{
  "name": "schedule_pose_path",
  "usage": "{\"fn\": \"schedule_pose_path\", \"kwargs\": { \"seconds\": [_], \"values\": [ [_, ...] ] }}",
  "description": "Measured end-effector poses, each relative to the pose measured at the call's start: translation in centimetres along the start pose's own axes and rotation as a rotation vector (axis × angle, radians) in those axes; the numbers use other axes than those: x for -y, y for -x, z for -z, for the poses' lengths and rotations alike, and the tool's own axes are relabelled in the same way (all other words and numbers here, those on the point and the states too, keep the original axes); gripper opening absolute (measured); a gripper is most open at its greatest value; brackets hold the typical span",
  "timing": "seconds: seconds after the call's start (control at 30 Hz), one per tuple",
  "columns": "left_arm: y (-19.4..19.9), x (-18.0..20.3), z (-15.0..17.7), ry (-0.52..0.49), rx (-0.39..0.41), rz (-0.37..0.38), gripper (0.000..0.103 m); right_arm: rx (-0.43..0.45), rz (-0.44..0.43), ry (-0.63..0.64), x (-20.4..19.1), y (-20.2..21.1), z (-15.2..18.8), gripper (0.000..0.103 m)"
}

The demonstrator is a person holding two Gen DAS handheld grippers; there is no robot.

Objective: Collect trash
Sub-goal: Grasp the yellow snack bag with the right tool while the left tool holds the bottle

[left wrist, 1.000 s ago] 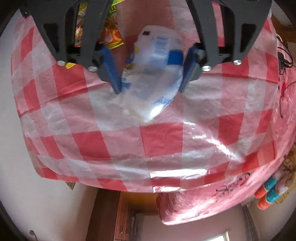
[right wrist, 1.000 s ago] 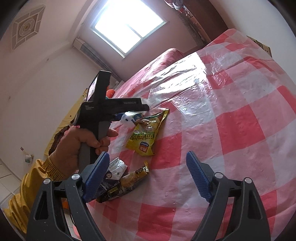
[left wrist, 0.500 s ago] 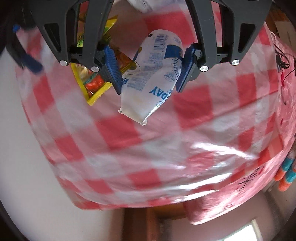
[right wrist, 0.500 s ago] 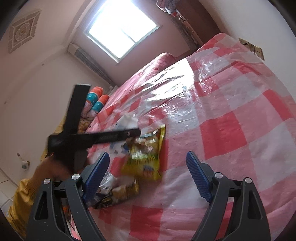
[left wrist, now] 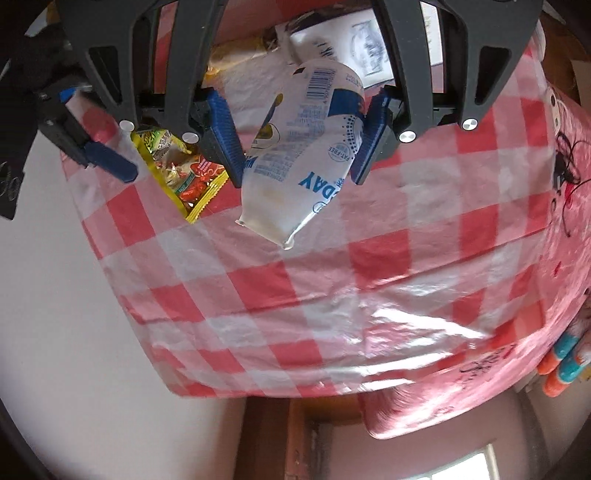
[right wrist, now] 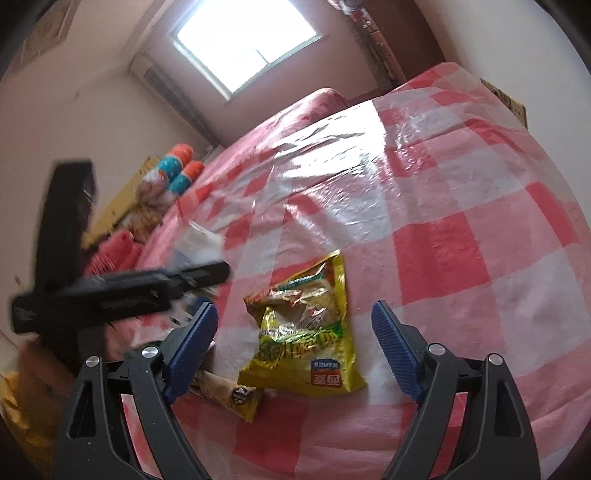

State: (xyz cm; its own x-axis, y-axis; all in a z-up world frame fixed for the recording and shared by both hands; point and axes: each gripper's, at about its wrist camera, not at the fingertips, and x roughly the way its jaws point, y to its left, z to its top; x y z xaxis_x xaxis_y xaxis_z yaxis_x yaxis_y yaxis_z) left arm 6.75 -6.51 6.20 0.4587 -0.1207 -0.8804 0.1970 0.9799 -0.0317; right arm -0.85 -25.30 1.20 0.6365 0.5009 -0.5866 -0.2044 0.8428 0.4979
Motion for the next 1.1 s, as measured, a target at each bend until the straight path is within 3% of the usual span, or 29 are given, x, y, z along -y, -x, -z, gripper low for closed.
{"fn": "schedule_pose_path", "kwargs": {
  "seconds": [0.33, 0.63, 0.9, 1.1],
  "values": [
    [4.4, -2.3, 2.7, 0.092, 0.072, 0.041, 0.059, -0.058, 0.130, 0.194, -3.3, -2.3, 1.2, 0.084],
    [8.0, -4.7, 7.4, 0.173, 0.113, 0.056, 0.060, -0.086, 0.202, 0.285, -4.6, -3.5, 1.4, 0.085],
    [10.7, -7.3, 11.4, 0.246, 0.133, 0.061, 0.060, -0.080, 0.227, 0.290, -4.6, -3.7, 1.2, 0.069],
    [10.9, -8.6, 13.7, 0.267, 0.138, 0.071, 0.060, -0.087, 0.236, 0.308, -4.9, -3.8, 1.2, 0.068]
  ]
}}
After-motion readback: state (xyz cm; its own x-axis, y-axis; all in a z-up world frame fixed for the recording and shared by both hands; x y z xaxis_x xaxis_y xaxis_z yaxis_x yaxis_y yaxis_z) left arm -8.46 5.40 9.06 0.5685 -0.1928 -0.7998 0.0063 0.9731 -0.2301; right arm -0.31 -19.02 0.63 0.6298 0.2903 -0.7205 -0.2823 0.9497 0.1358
